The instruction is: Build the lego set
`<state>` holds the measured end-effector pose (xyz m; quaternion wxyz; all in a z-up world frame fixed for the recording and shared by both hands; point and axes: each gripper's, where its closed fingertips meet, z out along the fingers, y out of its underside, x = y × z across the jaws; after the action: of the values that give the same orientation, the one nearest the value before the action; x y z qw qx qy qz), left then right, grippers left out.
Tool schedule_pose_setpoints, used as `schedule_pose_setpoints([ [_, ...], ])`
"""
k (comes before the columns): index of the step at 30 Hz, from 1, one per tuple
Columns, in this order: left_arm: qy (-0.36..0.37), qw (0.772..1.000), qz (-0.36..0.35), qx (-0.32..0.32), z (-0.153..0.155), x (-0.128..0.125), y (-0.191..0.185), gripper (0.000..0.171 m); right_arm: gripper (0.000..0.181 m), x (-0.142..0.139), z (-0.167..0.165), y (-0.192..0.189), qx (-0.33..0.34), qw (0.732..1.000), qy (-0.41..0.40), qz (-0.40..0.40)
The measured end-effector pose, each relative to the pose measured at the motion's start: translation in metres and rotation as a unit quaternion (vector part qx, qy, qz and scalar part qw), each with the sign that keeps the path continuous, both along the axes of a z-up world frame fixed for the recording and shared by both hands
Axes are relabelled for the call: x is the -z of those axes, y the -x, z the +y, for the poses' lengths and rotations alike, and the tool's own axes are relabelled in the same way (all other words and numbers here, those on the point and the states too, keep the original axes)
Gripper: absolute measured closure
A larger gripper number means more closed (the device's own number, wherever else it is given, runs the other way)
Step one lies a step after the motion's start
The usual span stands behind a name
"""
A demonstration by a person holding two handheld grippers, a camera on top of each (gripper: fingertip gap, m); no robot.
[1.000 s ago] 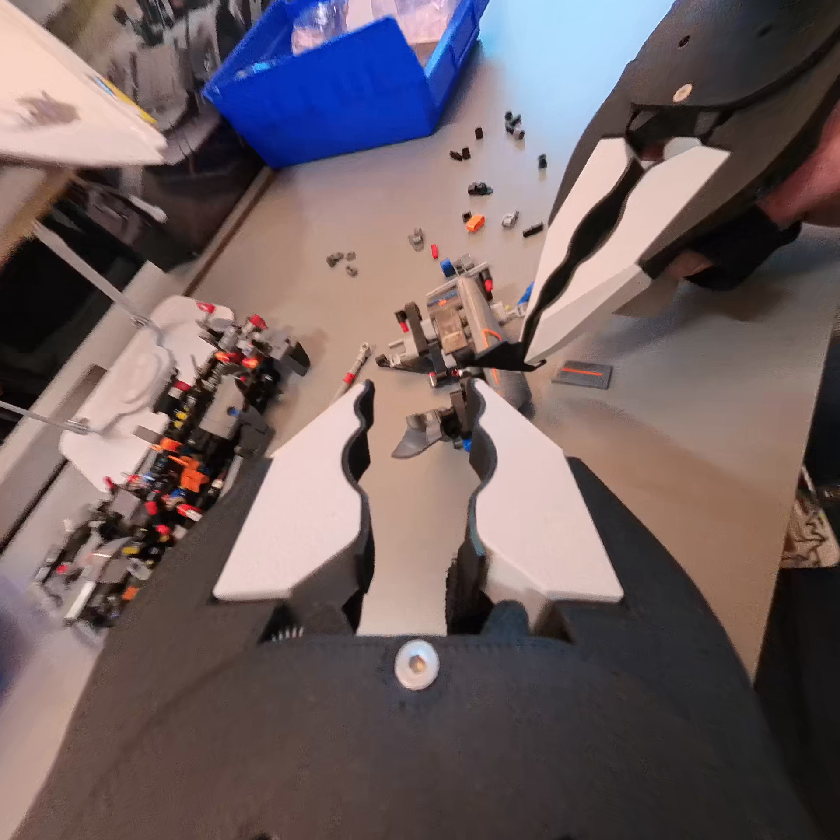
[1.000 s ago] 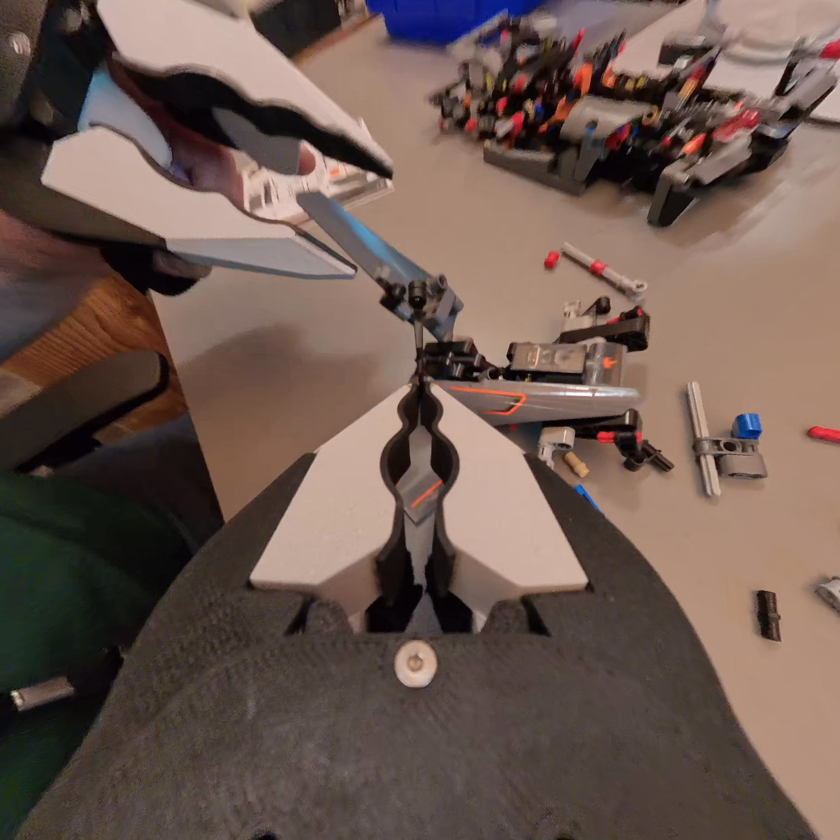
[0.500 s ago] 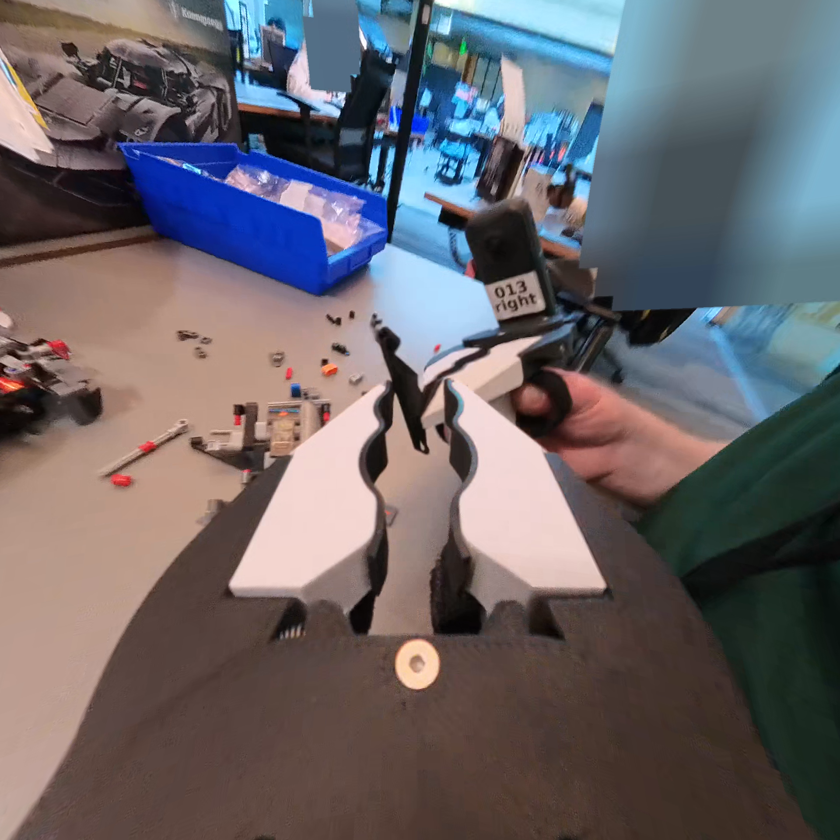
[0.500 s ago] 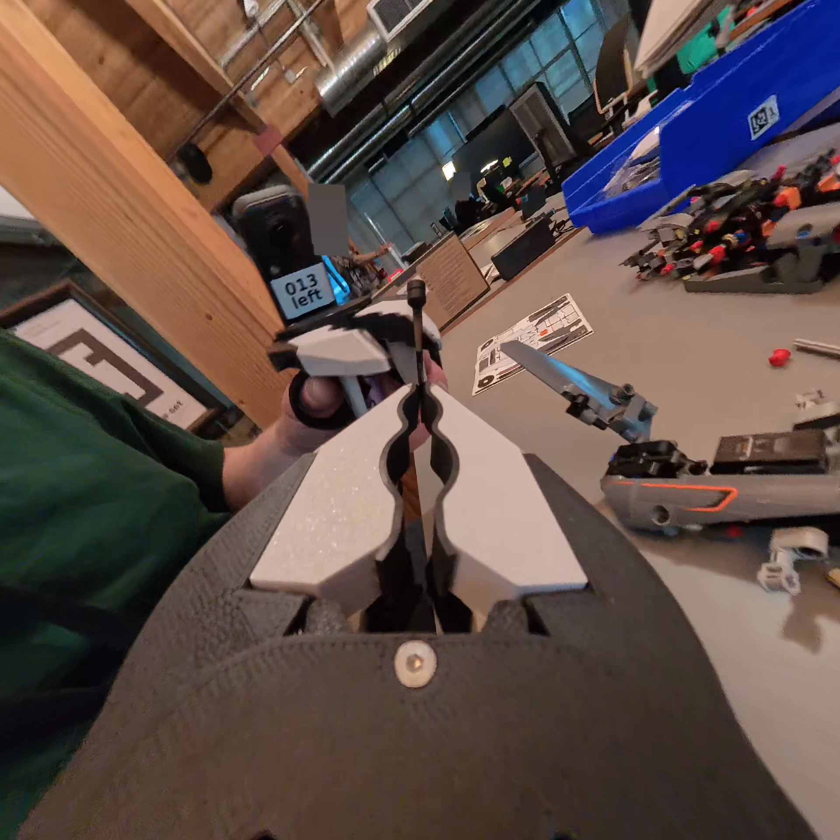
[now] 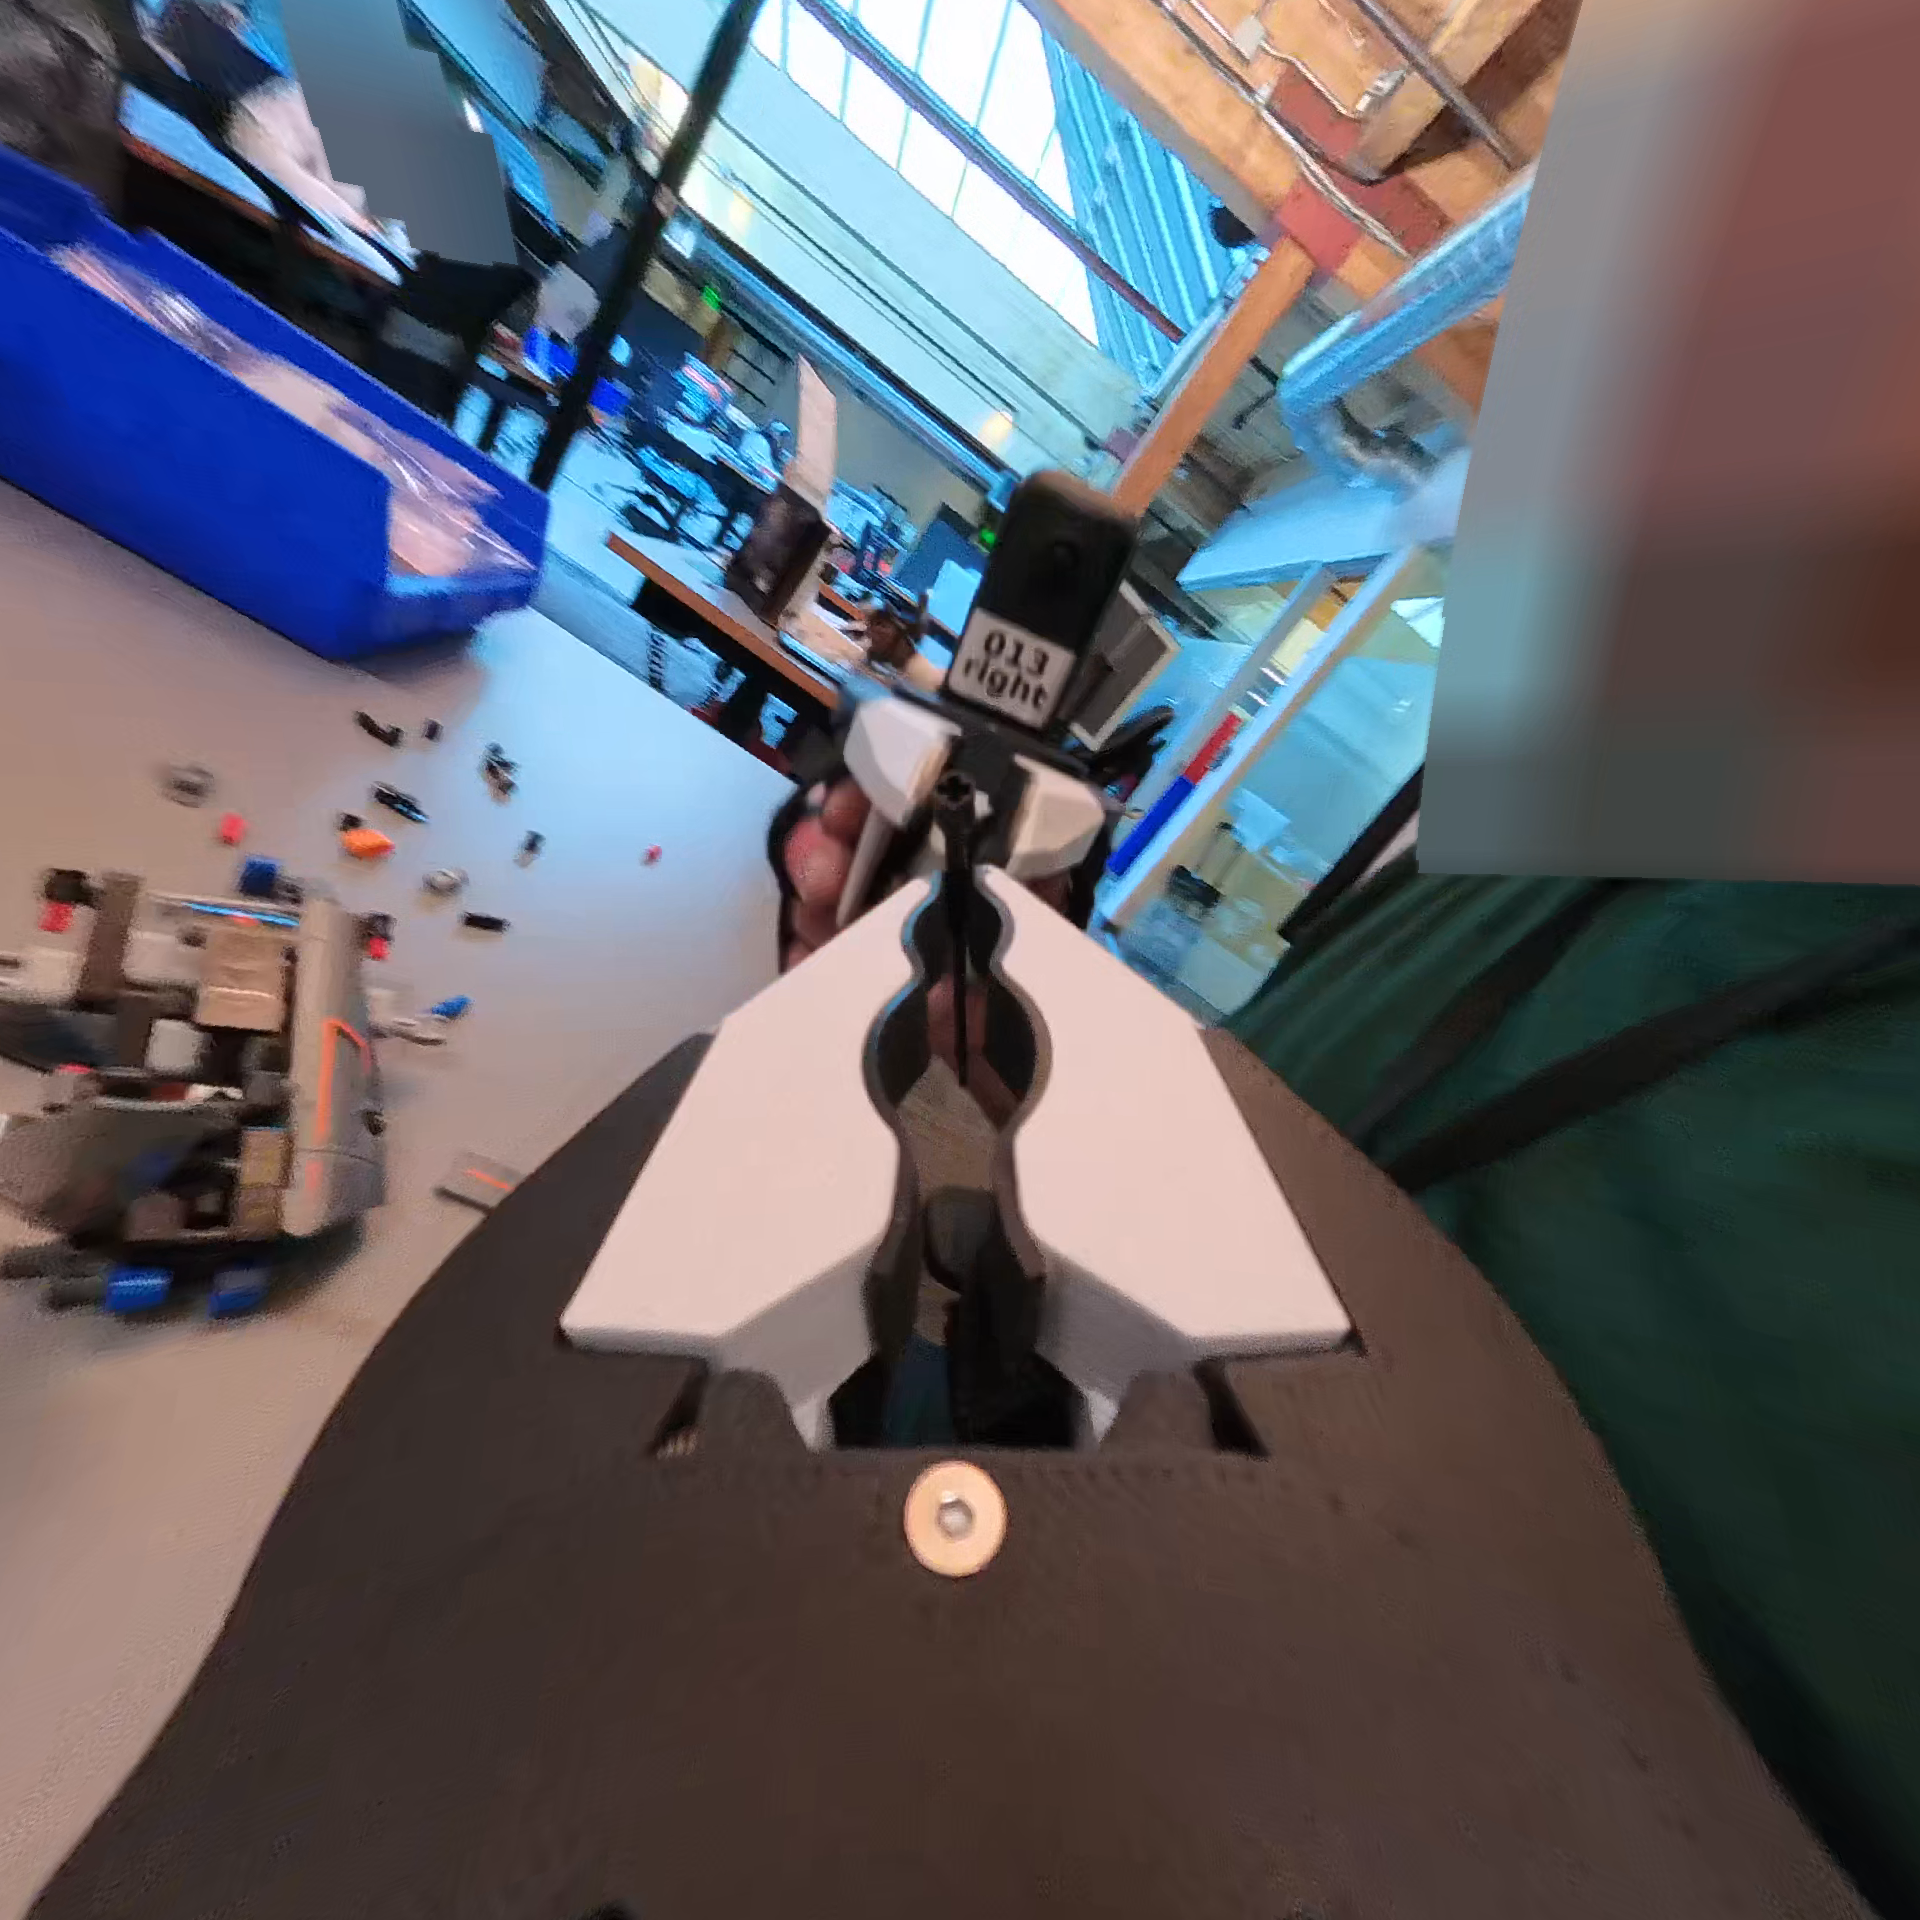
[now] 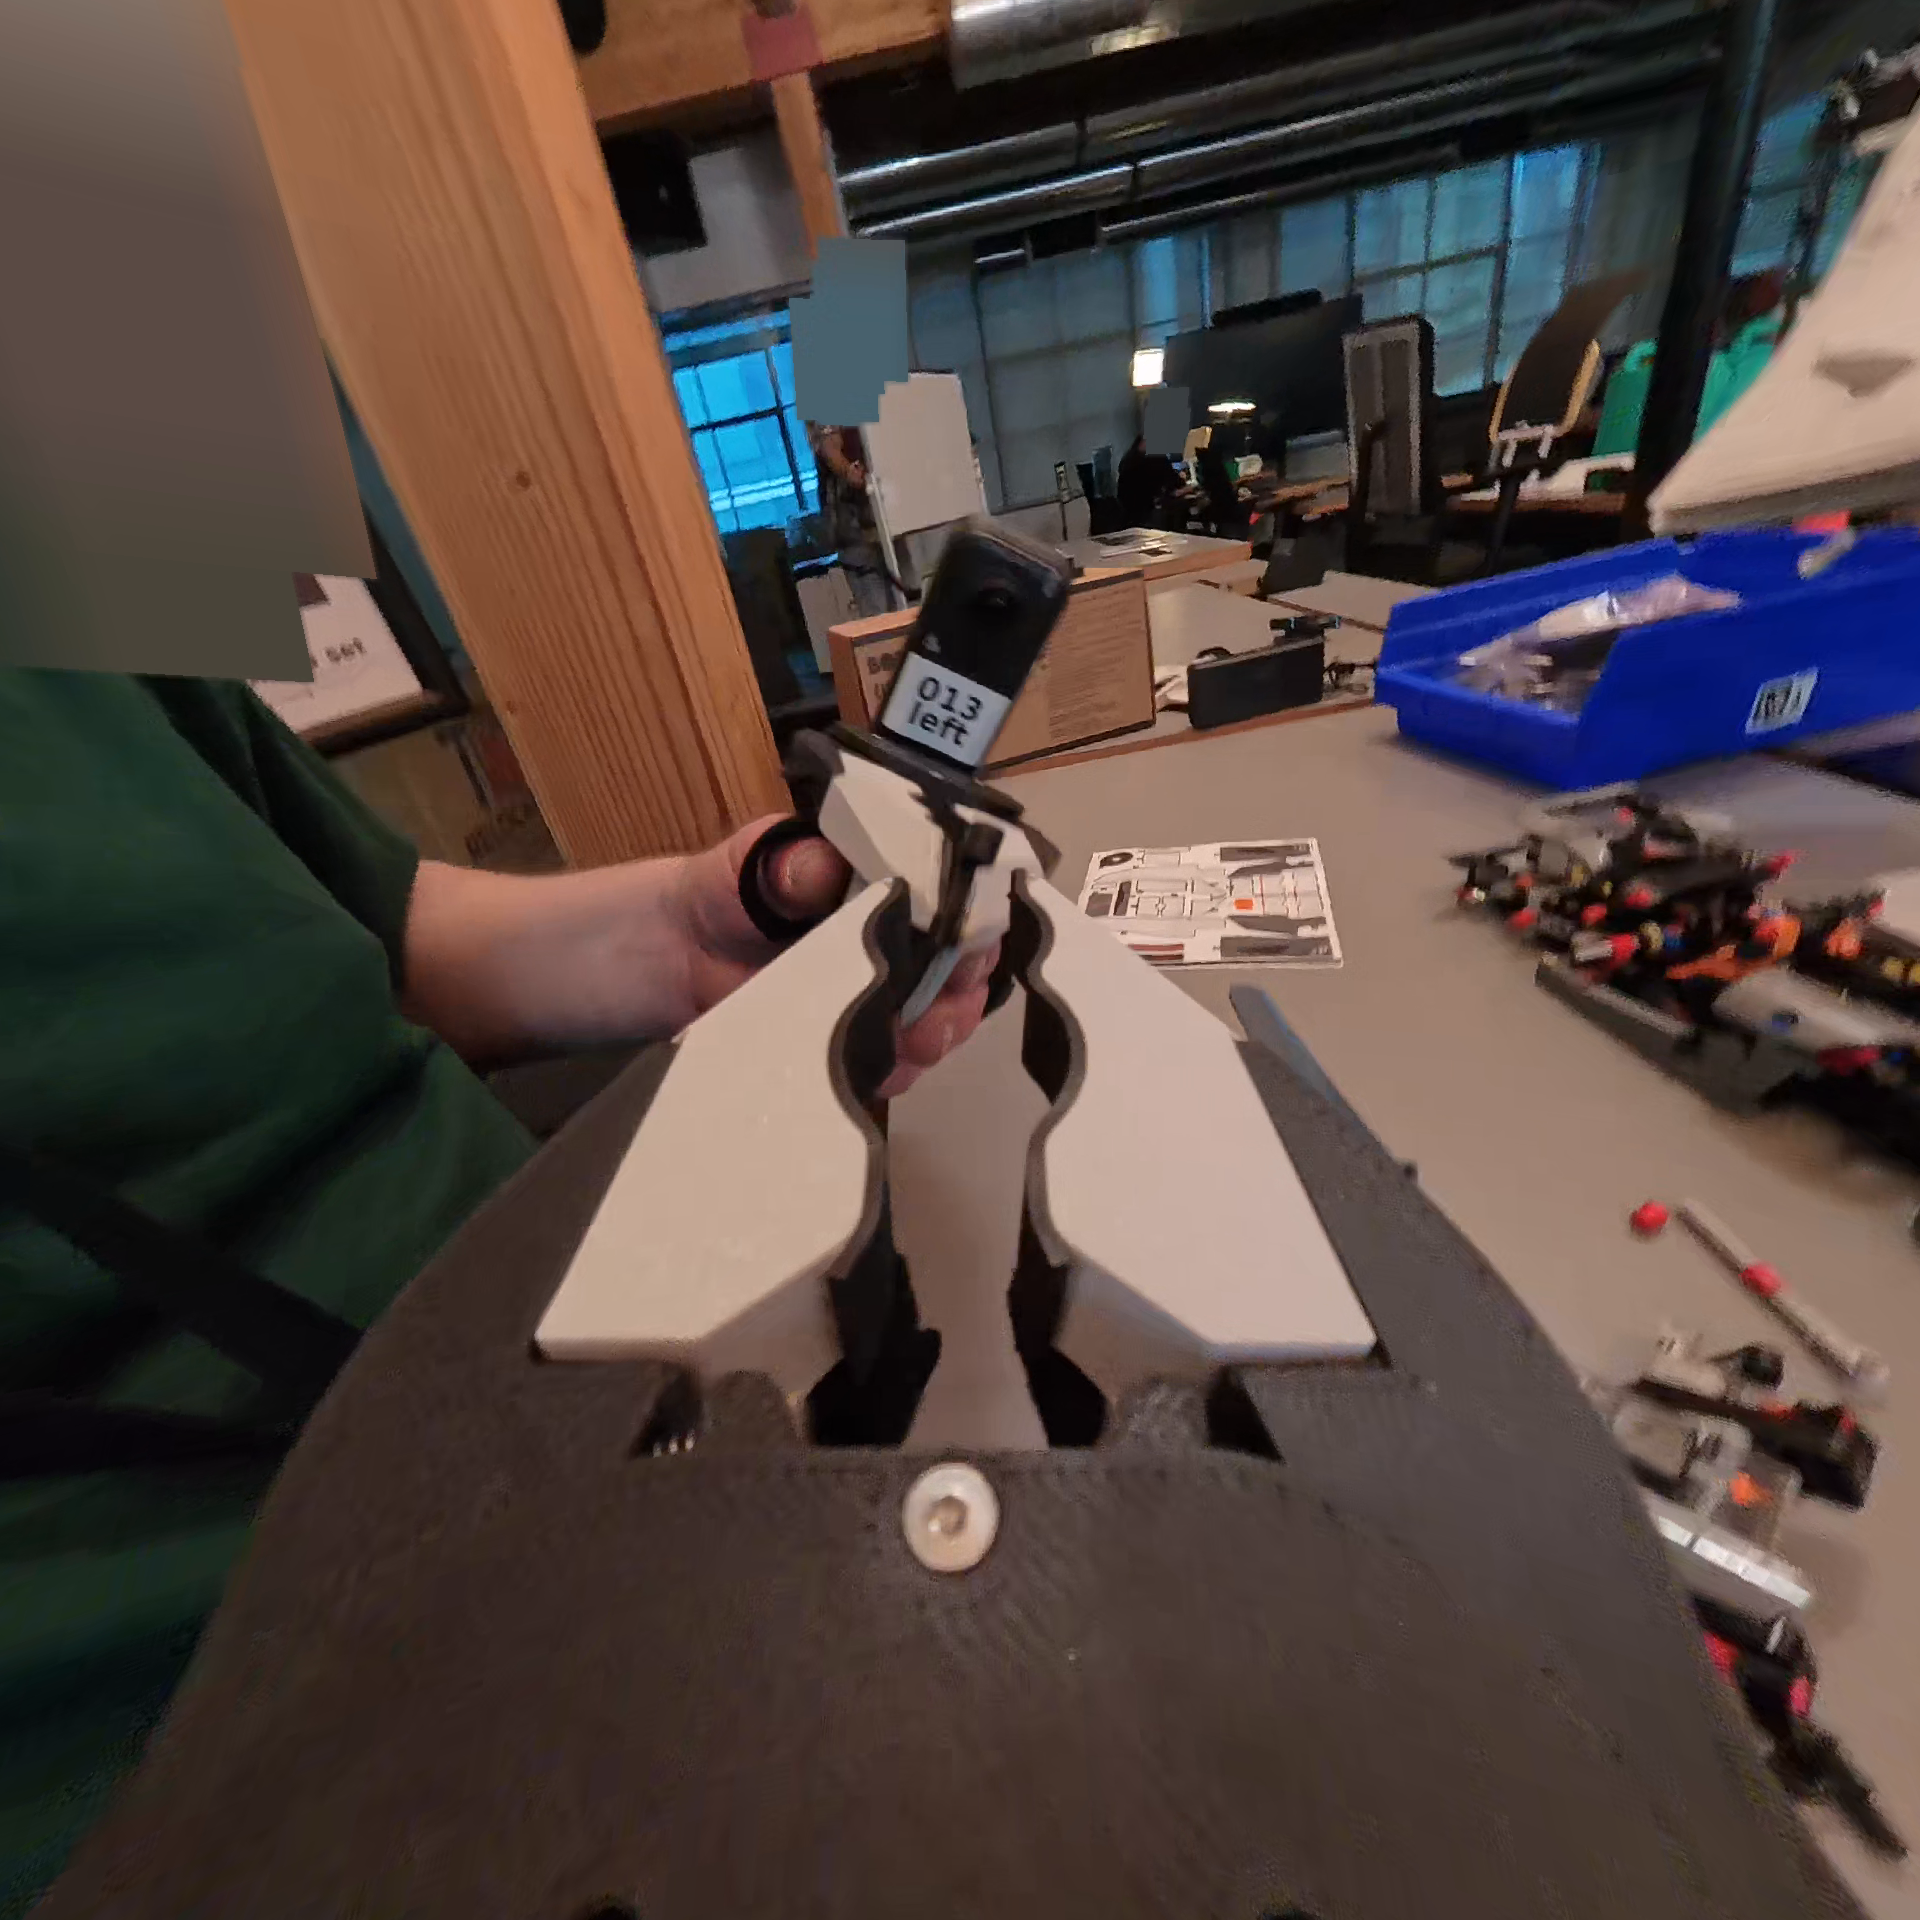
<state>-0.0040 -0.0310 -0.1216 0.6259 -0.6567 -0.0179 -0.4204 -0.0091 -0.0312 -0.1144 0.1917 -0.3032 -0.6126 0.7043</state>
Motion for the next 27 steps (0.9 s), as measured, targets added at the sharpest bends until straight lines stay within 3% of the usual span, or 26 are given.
schedule_pose_setpoints([
  [4, 0.006, 0.998, -0.034, 0.061, -0.004, 0.005, -0.017, 0.171, 0.159, -0.002, -0.021, -0.002, -0.042, 0.995, -0.079, 0.031],
  [11, 0.008, 0.992, -0.064, 0.106, -0.015, 0.009, -0.028, 0.171, 0.168, 0.004, -0.036, -0.002, -0.097, 0.992, -0.073, 0.022],
  [14, 0.009, 0.992, -0.068, 0.103, -0.016, 0.012, -0.027, 0.171, 0.165, 0.007, -0.043, -0.003, -0.117, 0.99, -0.074, 0.018],
  [18, 0.014, 0.989, -0.083, 0.12, -0.019, 0.016, -0.027, 0.171, 0.175, 0.012, -0.043, 0.0, -0.133, 0.989, -0.07, 0.0],
  [27, 0.006, 0.989, -0.109, 0.101, -0.003, 0.02, -0.013, 0.171, 0.181, 0.013, -0.025, 0.018, -0.099, 0.995, -0.023, -0.025],
])
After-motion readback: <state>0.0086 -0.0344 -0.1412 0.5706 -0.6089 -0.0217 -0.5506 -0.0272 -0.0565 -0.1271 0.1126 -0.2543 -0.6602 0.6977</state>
